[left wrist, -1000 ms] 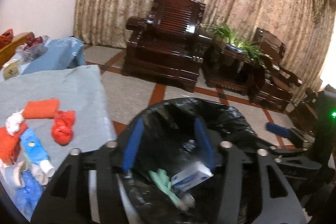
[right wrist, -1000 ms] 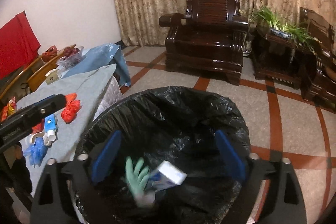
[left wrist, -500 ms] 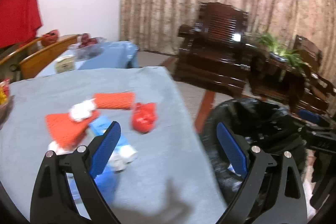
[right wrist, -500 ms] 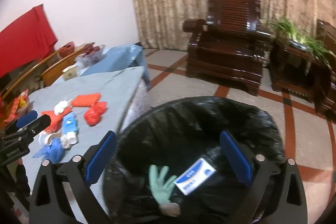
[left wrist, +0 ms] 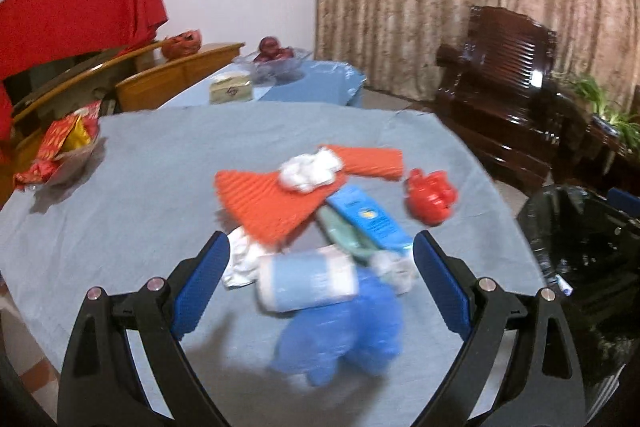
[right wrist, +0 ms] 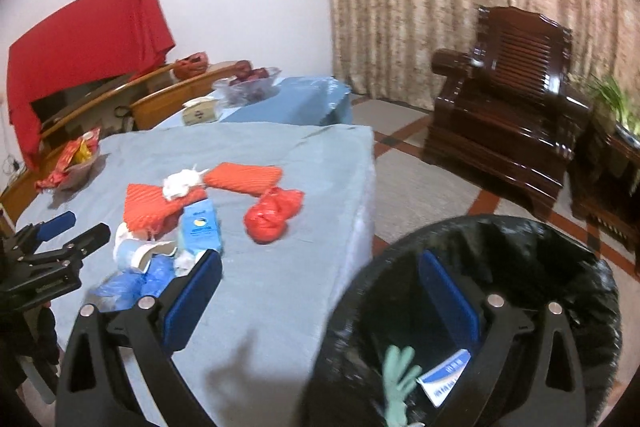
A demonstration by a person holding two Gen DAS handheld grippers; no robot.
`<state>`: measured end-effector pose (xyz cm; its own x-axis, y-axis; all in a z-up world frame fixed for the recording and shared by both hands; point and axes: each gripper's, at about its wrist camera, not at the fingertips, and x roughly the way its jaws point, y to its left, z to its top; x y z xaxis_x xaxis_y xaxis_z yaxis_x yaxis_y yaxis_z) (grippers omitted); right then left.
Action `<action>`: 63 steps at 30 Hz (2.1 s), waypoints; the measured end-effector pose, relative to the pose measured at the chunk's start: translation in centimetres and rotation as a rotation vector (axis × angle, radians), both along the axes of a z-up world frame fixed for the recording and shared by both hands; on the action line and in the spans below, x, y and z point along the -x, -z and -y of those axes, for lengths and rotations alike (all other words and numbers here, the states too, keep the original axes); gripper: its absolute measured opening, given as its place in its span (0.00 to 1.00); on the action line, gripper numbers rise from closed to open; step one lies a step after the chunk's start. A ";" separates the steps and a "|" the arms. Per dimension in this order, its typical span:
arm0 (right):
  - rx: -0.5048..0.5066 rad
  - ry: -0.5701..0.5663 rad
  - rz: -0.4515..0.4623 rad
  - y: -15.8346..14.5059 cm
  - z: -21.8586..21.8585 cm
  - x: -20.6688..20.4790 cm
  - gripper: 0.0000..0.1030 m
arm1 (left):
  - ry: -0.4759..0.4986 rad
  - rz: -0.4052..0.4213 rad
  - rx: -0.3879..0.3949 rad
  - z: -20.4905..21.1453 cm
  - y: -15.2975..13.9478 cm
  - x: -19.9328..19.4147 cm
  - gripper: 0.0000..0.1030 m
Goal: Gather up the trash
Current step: 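Move both grippers back from the bin to the trash pile, then grasp the white-and-blue paper cup with the left gripper, then grasp the red plastic bag with the right gripper while the left gripper lifts the cup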
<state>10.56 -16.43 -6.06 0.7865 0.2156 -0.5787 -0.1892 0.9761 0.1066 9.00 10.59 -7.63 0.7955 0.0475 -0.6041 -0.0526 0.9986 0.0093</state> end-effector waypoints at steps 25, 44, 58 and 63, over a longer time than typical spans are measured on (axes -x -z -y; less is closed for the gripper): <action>0.021 -0.033 -0.069 3.7 -3.6 -3.4 0.94 | 0.024 -0.150 0.041 -1.4 7.2 -3.9 0.73; -0.012 -0.008 -0.057 3.2 -5.0 -6.6 0.94 | 0.005 0.000 0.059 -1.4 2.4 -3.2 0.72; 0.027 0.004 -0.149 7.0 -7.8 -13.4 0.90 | -0.046 0.022 0.047 -3.0 2.5 -7.5 0.72; 0.034 -0.045 -0.237 9.1 -8.8 -14.7 0.61 | -0.023 0.009 0.053 -2.5 2.8 -7.3 0.72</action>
<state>25.27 -7.66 -15.11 0.6182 0.2244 -0.7533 -0.2060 0.9711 0.1202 16.30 13.10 -10.41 0.8001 0.0339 -0.5989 -0.0751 0.9962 -0.0439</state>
